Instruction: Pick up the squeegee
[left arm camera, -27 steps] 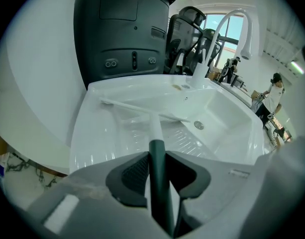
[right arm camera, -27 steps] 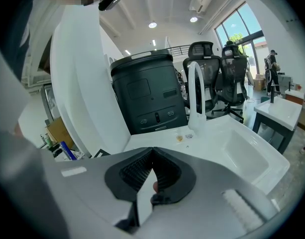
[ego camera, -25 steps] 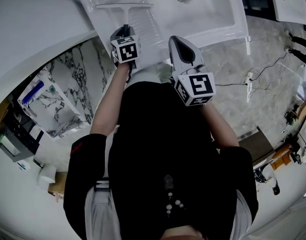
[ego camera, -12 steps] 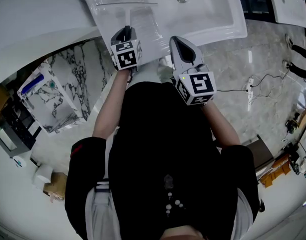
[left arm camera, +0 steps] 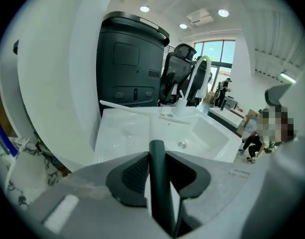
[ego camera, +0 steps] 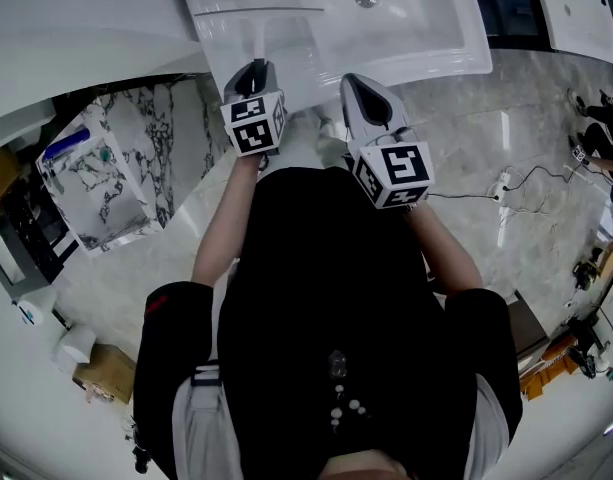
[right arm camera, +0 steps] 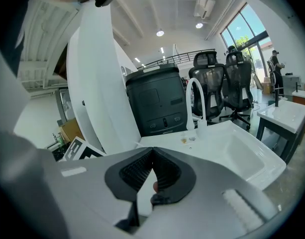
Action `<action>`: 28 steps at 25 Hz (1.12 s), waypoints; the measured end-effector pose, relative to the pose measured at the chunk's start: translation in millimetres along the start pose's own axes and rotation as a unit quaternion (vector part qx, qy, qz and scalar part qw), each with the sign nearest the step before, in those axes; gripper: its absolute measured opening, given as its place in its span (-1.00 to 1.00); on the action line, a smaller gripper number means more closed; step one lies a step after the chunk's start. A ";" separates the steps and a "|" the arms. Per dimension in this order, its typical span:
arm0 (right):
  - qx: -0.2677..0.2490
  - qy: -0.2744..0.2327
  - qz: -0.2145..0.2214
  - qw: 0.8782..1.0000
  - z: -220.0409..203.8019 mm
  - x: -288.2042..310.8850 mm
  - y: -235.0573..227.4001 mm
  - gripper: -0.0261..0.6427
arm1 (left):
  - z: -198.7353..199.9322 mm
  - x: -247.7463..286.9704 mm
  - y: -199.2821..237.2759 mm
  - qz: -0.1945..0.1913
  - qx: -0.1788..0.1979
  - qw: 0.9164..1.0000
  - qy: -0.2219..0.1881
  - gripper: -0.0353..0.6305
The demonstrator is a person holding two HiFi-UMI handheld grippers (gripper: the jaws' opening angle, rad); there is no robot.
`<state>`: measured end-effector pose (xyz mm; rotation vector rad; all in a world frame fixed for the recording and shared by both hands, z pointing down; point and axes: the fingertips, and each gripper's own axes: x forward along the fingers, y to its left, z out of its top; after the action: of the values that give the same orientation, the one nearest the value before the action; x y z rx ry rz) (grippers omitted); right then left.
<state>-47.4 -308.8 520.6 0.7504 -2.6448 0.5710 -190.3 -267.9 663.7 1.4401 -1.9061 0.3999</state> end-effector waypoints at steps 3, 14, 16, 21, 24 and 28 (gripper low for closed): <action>-0.004 -0.008 0.008 1.000 0.5 -10.9 3.5 -0.92 | 2.4 -20.5 -7.5 0.003 -0.002 1.000 -0.020 -0.57; -0.024 -0.034 0.027 0.999 -7.8 -54.6 17.0 -0.92 | 4.3 -91.8 -34.2 0.005 -0.004 0.997 -0.081 -0.57; -0.027 -0.038 0.027 0.999 -8.8 -61.2 17.1 -0.92 | 7.2 -102.6 -37.7 0.004 0.000 0.996 -0.093 -0.57; -0.031 -0.049 0.027 0.998 -8.5 -75.4 17.7 -0.92 | 24.0 -130.9 -44.5 0.001 -0.002 0.991 -0.131 -0.57; -0.038 -0.058 0.025 0.997 -4.9 -82.6 17.0 -0.92 | 37.7 -145.7 -50.6 -0.002 0.001 0.988 -0.156 -0.57; -0.045 -0.080 0.025 0.995 10.0 -93.8 16.2 -0.92 | 59.1 -161.9 -62.2 -0.007 0.009 0.982 -0.188 -0.57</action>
<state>17.1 -261.1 468.6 0.7338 -2.8227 0.4157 -131.5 -210.1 500.0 1.6292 -2.1877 0.1434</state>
